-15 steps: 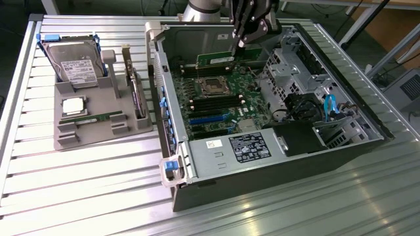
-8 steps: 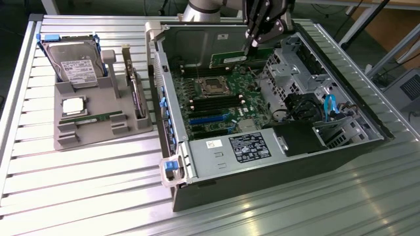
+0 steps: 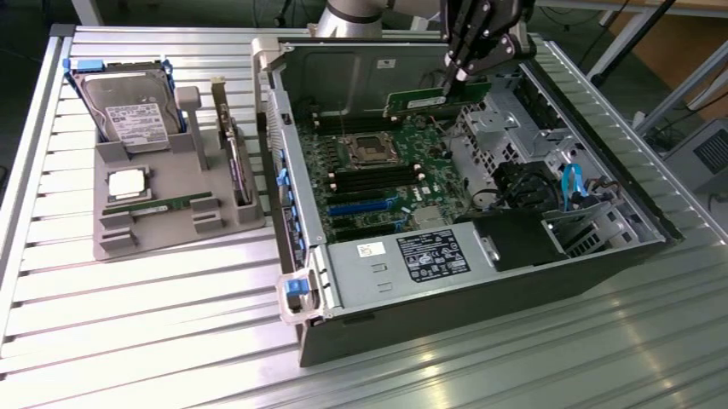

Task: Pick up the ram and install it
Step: 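Pick up the ram and move it above insertion slot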

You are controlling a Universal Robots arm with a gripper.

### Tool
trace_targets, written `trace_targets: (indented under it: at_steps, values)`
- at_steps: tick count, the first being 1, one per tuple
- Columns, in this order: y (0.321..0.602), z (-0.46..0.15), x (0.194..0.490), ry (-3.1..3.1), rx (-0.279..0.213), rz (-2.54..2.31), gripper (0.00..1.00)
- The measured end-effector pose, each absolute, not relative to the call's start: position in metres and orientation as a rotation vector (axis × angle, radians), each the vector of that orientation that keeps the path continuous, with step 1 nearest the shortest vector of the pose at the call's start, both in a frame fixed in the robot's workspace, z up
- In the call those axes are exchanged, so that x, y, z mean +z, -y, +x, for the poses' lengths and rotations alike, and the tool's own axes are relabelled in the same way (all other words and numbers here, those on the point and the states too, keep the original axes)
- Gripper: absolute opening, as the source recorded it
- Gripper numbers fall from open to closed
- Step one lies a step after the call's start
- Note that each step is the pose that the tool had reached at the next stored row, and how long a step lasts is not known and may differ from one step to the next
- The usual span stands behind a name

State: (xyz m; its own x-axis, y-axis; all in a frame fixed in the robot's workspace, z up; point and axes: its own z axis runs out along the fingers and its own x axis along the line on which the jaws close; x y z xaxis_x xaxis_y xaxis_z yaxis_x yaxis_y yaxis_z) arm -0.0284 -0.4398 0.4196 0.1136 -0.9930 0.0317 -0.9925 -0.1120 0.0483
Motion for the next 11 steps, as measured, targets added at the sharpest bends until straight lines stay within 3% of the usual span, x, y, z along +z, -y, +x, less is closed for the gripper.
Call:
trace_targets:
  at_steps: [11]
  values:
    - [0.44,0.001,0.42,2.054,-0.013,2.301,0.12]
